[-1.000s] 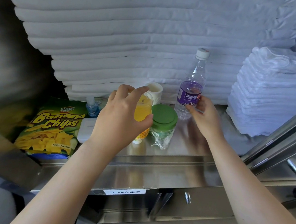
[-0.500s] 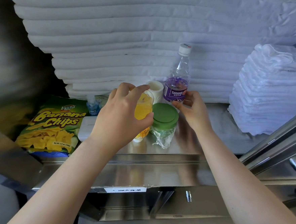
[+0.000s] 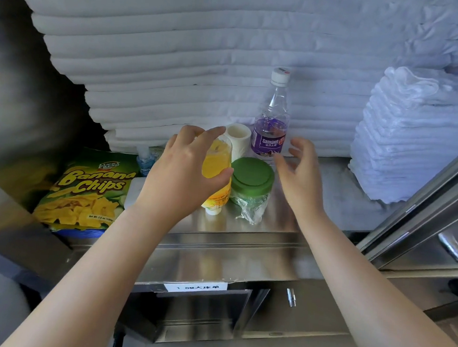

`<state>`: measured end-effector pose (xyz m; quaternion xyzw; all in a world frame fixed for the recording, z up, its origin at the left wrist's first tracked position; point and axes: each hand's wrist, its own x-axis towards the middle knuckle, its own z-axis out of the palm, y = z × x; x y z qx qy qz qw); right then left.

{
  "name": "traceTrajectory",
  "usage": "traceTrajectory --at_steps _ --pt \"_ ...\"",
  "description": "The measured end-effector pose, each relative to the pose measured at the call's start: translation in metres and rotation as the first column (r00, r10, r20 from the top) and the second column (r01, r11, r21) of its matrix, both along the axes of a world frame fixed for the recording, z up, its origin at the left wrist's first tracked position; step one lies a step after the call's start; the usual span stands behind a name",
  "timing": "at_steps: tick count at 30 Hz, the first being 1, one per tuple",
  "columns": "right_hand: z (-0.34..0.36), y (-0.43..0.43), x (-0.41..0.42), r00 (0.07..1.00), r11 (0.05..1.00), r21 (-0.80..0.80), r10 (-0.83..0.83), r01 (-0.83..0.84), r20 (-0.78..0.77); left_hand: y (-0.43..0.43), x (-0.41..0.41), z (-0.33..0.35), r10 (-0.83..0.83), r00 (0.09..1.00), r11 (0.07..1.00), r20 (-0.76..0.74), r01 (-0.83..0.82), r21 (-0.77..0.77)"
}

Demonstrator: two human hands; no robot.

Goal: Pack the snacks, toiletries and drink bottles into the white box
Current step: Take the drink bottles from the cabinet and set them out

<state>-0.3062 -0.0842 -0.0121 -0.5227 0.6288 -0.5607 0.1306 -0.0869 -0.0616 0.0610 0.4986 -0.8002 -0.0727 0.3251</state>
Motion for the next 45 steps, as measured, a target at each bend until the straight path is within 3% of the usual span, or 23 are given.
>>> traceTrajectory --at_steps 3,7,11,14,18,21,26,29,33,36,39,42,45 --pt "0.006 0.026 0.020 0.989 0.976 -0.188 0.084 -0.107 -0.125 -0.003 0.010 0.000 -0.009 1.000 0.999 -0.023 0.010 0.041" --pt "0.018 0.047 0.045 0.866 0.917 0.029 0.385 -0.397 -0.318 -0.007 0.025 0.002 0.020 0.998 0.996 -0.065 -0.014 0.086" --pt "0.021 0.053 0.062 0.745 0.872 0.152 0.479 -0.466 -0.465 -0.004 0.037 0.012 0.070 0.982 0.993 -0.177 -0.053 0.102" --pt "0.021 0.058 0.069 0.771 0.865 0.139 0.494 -0.482 -0.402 0.006 0.044 0.029 0.051 0.936 0.998 -0.350 -0.035 0.051" --pt "0.025 0.059 0.068 0.853 0.889 -0.024 0.431 -0.458 -0.295 0.018 0.044 0.045 0.009 0.868 0.999 -0.497 0.009 0.033" --pt "0.028 0.060 0.056 0.885 0.913 -0.011 0.392 -0.408 -0.253 0.021 0.033 0.044 -0.017 0.886 0.999 -0.463 0.030 0.021" --pt "0.036 0.067 0.018 0.927 0.950 0.010 0.308 -0.313 -0.215 0.014 0.020 0.030 0.017 0.968 0.997 -0.250 0.004 0.083" --pt "0.048 0.075 -0.005 0.933 0.946 0.046 0.323 -0.320 -0.161 0.007 0.014 0.018 0.096 0.992 0.991 -0.086 -0.088 0.098" --pt "0.059 0.086 -0.020 0.920 0.926 0.032 0.377 -0.375 -0.108 0.003 0.004 0.004 0.098 0.995 0.980 -0.003 -0.096 0.174" --pt "0.064 0.088 -0.023 0.906 0.906 -0.017 0.423 -0.423 -0.022 0.007 -0.004 -0.003 0.050 0.995 0.953 -0.090 -0.021 0.301" --pt "0.069 0.088 -0.021 0.905 0.906 -0.024 0.421 -0.423 -0.057 0.014 -0.009 -0.007 0.009 0.978 0.887 -0.207 0.088 0.454" --pt "0.073 0.085 -0.020 0.913 0.910 -0.071 0.404 -0.407 -0.062 0.018 -0.008 -0.012 -0.080 0.963 0.875 -0.257 0.191 0.444" --pt "0.079 0.081 -0.017 0.911 0.903 -0.127 0.411 -0.411 -0.029 0.017 -0.004 -0.014 -0.098 0.973 0.914 -0.211 0.172 0.368"
